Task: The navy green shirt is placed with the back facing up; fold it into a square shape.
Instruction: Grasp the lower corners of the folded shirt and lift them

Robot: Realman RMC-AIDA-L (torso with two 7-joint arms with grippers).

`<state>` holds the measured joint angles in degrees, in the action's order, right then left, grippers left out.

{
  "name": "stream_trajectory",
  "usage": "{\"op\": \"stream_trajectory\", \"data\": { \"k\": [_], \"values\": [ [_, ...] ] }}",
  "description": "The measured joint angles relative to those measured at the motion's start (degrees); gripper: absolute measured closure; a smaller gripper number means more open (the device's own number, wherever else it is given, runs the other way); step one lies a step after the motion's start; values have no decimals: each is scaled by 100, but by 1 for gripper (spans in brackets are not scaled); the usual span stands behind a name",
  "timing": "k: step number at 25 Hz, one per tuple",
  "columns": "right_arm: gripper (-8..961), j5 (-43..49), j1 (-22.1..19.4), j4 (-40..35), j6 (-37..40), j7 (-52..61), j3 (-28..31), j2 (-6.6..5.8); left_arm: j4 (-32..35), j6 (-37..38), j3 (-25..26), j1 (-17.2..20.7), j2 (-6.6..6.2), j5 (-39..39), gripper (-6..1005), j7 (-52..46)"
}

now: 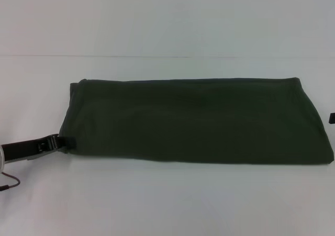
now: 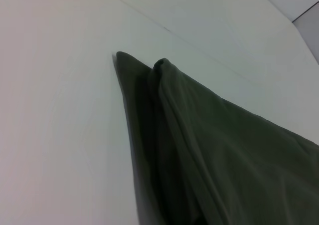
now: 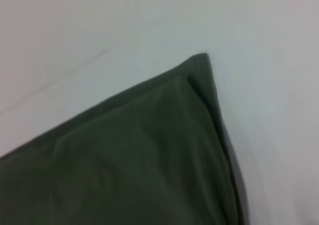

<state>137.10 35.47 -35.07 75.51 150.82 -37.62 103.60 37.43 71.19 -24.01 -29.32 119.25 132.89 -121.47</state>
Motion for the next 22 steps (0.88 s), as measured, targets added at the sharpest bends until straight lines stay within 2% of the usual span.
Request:
{"op": "stream_trajectory", "data": {
  "k": [2,4,8,9,16,22],
  "values": [
    [85,280,148,45,-1,70,0,37,2,11,-5,-10,0,1,994,1],
    [87,616,310,148,-68,77,-4,124,2,16,-6,-11,0,1,993,1],
    [87,1044,469,258,-256,39,-8,316,2,62,-7,-13,-10,1,990,-1],
    [87,1078,485,258,-289,7,-9,395,2,64,-7,-13,-11,1,989,-1],
    [86,1096,509,256,-317,-63,-14,537,2,79,-7,-26,-17,1,980,0],
    [87,1096,475,247,-338,-121,-33,578,1,93,-7,-35,-17,0,972,0]
  ]
}}
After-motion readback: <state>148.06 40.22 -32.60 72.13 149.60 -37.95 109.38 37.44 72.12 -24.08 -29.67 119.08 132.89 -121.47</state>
